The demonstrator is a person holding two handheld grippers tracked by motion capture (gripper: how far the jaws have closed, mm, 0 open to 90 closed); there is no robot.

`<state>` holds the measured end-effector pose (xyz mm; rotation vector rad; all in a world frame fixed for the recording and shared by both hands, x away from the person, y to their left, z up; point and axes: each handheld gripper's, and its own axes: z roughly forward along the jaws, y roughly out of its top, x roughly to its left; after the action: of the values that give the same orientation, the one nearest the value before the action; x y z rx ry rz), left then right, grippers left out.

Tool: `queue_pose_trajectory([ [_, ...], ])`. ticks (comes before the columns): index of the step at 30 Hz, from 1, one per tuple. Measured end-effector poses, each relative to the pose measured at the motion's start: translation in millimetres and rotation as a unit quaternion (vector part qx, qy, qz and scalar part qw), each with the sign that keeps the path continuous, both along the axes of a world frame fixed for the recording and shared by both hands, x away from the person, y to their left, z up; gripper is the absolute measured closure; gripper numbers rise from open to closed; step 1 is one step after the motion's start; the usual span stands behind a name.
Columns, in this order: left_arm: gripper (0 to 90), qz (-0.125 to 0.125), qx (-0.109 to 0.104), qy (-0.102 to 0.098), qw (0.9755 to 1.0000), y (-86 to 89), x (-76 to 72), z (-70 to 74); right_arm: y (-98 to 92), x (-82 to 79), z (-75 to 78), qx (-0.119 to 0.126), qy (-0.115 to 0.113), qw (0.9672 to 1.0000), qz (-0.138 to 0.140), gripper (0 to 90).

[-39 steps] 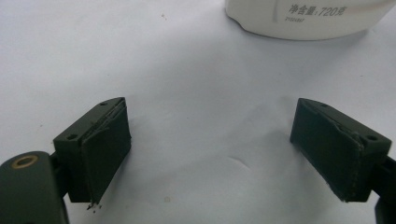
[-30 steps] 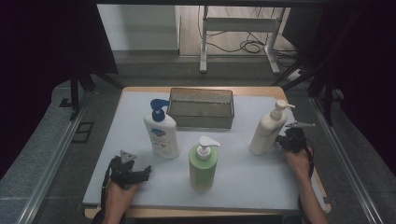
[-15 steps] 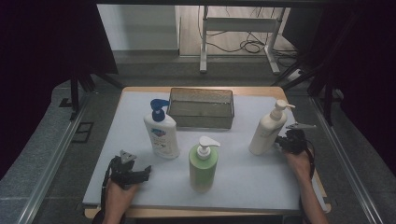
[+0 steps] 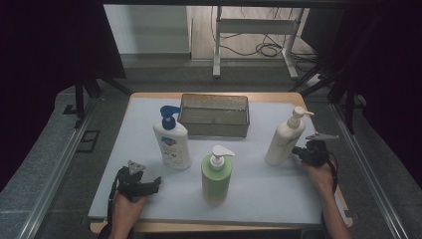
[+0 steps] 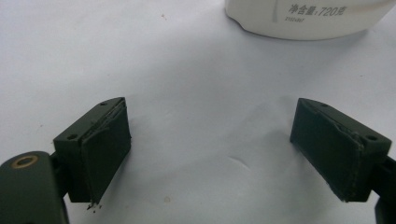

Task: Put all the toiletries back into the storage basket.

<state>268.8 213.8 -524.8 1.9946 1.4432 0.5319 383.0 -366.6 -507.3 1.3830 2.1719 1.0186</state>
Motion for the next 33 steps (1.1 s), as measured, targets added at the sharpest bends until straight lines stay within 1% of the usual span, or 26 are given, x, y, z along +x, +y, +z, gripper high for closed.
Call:
queue_pose_trajectory([
  [10, 11.6, 0.000, 0.000, 0.000, 1.0000, 0.0, 0.0, 0.0, 6.8, -5.0, 2.2, -0.005, -0.003, 0.9999, 0.016, 89.9],
  [13, 11.6, 0.000, 0.000, 0.000, 1.0000, 0.0, 0.0, 0.0, 11.7, -8.4, 3.6, -0.006, -0.004, 0.9996, 0.027, 89.9],
  [15, 11.6, 0.000, 0.000, 0.000, 1.0000, 0.0, 0.0, 0.0, 13.3, -9.3, 4.0, -0.007, -0.004, 0.9996, 0.028, 89.9],
  [16, 11.6, 0.000, 0.000, 0.000, 1.0000, 0.0, 0.0, 0.0, 16.0, -10.5, 4.6, -0.008, -0.004, 0.9993, 0.036, 89.9],
  [22, 11.6, 0.000, 0.000, 0.000, 1.0000, 0.0, 0.0, 0.0, 24.8, -16.8, 5.2, -0.009, 0.000, 0.9989, 0.046, 89.9],
  [24, 11.6, 0.000, 0.001, 0.000, 1.0000, 0.0, -0.1, 0.0, 28.1, -22.8, 5.5, 0.011, 0.005, 0.9984, 0.056, 89.8],
  [25, 11.6, 0.000, 0.000, 0.000, 1.0000, -0.1, -0.1, 0.0, 30.6, -26.8, 6.0, 0.016, 0.005, 0.9980, 0.061, 89.8],
  [26, 11.6, 0.000, 0.000, 0.000, 1.0000, 0.0, -0.1, 0.0, 34.0, -31.3, 6.6, 0.016, 0.006, 0.9976, 0.067, 89.9],
  [27, 11.6, 0.000, 0.000, 0.000, 1.0000, 0.1, -0.1, 0.1, 41.5, -40.4, 7.7, 0.014, 0.003, 0.9963, 0.085, 89.9],
  [28, 11.6, 0.000, 0.000, 0.000, 1.0000, 0.0, -0.1, 0.0, 41.5, -40.4, 7.7, 0.014, 0.003, 0.9963, 0.085, 89.9],
  [31, 11.6, 0.000, 0.000, 0.000, 1.0000, -0.1, 0.0, 0.0, 52.3, -49.6, 9.1, 0.012, 0.000, 0.9943, 0.106, 89.9],
  [33, 11.6, 0.000, 0.000, 0.000, 1.0000, -0.1, 0.0, 0.0, 61.0, -48.5, 9.4, 0.005, -0.002, 0.9934, 0.115, 89.9],
])
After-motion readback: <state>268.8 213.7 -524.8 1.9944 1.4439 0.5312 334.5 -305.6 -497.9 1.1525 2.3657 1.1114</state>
